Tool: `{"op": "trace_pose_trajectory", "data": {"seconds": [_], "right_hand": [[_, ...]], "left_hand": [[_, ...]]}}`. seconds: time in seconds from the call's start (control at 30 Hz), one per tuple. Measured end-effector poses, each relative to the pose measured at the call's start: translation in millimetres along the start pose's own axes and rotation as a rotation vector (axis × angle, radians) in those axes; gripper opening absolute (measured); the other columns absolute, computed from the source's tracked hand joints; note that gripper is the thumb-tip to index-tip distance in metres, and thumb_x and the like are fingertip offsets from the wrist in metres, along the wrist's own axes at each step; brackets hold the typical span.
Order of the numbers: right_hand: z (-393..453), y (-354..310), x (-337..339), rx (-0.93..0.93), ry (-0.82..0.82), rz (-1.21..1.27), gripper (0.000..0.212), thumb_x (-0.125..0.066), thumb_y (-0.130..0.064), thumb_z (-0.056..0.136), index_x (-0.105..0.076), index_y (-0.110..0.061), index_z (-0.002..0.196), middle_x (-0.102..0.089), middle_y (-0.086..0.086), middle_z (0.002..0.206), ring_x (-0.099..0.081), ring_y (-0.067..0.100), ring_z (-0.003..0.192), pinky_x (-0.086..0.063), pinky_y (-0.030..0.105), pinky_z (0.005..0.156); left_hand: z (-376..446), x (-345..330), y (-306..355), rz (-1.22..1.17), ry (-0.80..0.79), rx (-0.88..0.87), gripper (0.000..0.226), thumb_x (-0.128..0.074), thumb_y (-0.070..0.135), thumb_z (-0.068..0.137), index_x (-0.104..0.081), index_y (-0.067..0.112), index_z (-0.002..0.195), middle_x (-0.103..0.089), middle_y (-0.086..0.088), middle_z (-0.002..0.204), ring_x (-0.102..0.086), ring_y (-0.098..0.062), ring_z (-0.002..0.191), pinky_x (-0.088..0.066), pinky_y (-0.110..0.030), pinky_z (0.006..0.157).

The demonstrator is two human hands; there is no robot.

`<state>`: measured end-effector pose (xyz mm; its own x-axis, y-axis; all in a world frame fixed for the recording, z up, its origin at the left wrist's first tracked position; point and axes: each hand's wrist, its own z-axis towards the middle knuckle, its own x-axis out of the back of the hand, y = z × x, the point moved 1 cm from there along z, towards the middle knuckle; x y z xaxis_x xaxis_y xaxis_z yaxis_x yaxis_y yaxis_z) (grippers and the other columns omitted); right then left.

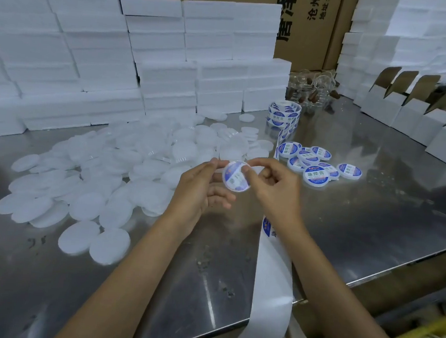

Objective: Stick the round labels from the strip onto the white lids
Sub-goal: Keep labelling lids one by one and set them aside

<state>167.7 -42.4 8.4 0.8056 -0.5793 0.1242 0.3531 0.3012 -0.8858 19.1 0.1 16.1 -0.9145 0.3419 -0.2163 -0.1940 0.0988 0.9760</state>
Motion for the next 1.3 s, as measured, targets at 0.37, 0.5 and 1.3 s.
{"op": "trace_pose_trajectory", "data": {"seconds": [0.37, 0.5, 1.3], "right_hand": [[2.8, -0.8, 11.4, -0.097, -0.277, -0.006, 0.021, -0.073, -0.025, 0.09, -0.069, -0.014, 0.108, -0.055, 0.011, 0.073, -0.05, 0.015, 0.069, -0.044, 0.03, 0.072], [13.7, 2.9, 25.2, -0.149, -0.123, 0.057, 0.008, -0.068, -0.017, 0.094, -0.064, -0.011, 0.094, -0.055, -0.003, 0.056, -0.043, 0.009, 0.051, -0.041, 0.023, 0.056], [62.3, 23.6, 3.7, 0.22, -0.316, -1.098, 0.021, -0.058, -0.027, 0.09, -0.075, -0.017, 0.097, -0.068, 0.001, 0.109, -0.047, 0.023, 0.118, -0.019, 0.043, 0.109]], "left_hand": [[2.4, -3.9, -6.5, -0.066, -0.13, 0.025, 0.023, -0.053, -0.001, 0.099, -0.072, 0.0, 0.112, -0.075, -0.022, 0.103, -0.074, -0.024, 0.082, -0.06, -0.028, 0.073], [0.6, -5.4, -5.8, -0.1, -0.117, 0.051, 0.023, -0.05, -0.002, 0.101, -0.071, 0.004, 0.11, -0.077, -0.014, 0.098, -0.076, -0.026, 0.081, -0.061, -0.03, 0.069], [7.6, 6.4, -11.7, 0.102, 0.087, 0.086, 0.024, -0.048, -0.002, 0.101, -0.071, 0.005, 0.104, -0.068, -0.016, 0.105, -0.073, -0.022, 0.076, -0.063, -0.033, 0.07]]}}
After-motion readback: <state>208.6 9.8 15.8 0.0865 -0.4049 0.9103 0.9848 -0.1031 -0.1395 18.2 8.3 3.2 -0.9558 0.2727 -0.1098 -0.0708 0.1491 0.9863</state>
